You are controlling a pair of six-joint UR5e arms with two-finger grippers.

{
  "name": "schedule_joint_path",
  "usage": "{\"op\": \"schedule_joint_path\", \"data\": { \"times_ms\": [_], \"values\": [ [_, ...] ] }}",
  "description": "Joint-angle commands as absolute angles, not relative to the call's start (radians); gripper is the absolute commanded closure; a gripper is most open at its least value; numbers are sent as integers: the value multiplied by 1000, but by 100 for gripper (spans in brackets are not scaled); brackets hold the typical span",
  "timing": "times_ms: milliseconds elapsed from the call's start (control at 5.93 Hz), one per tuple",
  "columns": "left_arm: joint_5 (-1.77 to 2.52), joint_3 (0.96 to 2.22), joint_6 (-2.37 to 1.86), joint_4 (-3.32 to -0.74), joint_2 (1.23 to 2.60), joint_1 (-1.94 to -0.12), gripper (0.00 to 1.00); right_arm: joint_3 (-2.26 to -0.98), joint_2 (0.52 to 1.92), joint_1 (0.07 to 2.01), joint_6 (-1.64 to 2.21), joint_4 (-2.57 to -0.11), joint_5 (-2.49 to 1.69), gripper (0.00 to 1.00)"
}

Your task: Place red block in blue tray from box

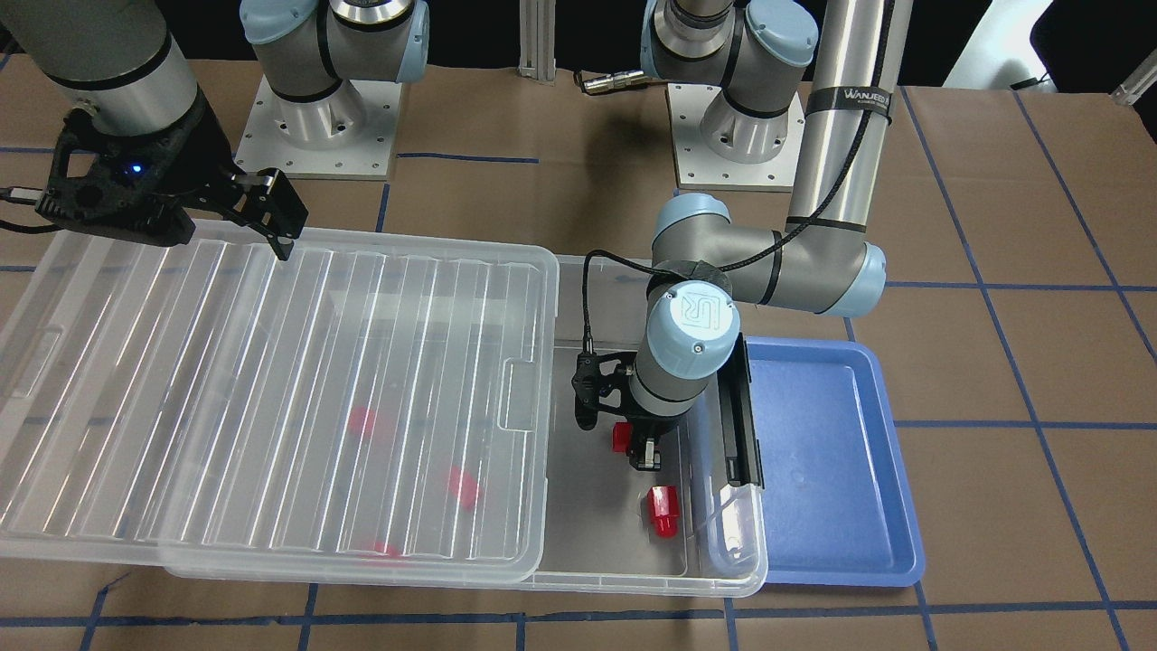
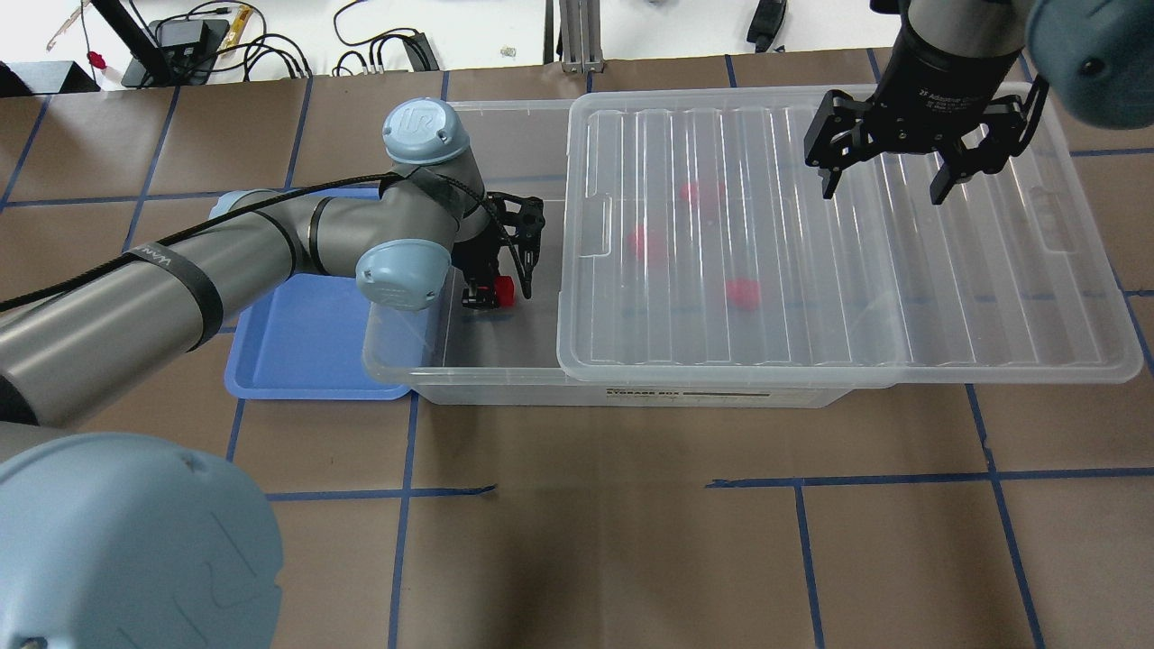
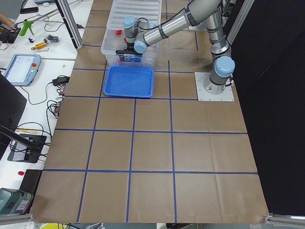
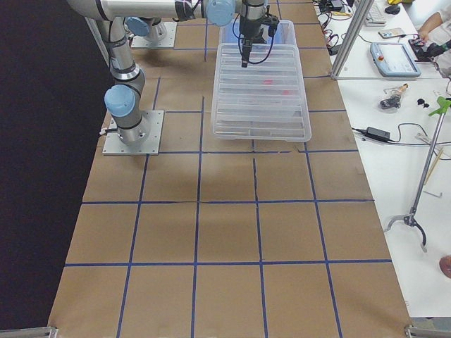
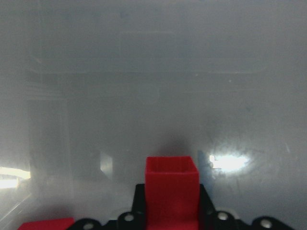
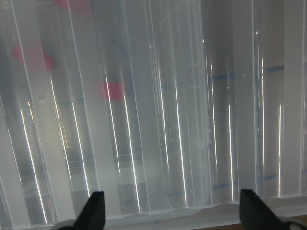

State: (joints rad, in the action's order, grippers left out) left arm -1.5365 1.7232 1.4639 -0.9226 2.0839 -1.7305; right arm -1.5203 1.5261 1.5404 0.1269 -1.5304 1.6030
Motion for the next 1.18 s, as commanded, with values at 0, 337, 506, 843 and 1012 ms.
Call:
{"op": "schedule_joint_path", "data": {
  "times_ms": [0, 337, 506, 843, 1012],
  "values": [
    [-1537, 1706, 1441, -940, 2051, -1730, 87, -1522, 1531, 1543, 126, -1531, 1594, 0],
    [-1537, 1646, 1401, -1148, 1894, -1726, 87, -1525, 1528, 1530, 109, -1545, 1606, 0],
    [-1539, 1611, 1410, -1243, 1832, -1688, 87, -1529, 1528, 1479, 56, -1569, 1614, 0],
    [-1545, 1608, 1541, -1288, 1804, -1529, 87, -1534, 1519, 1267, -219, -1575, 1611, 0],
    [-1545, 1630, 1624, -1287, 1795, -1482, 87, -1537, 1510, 1173, -341, -1588, 1614, 0]
  ]
}}
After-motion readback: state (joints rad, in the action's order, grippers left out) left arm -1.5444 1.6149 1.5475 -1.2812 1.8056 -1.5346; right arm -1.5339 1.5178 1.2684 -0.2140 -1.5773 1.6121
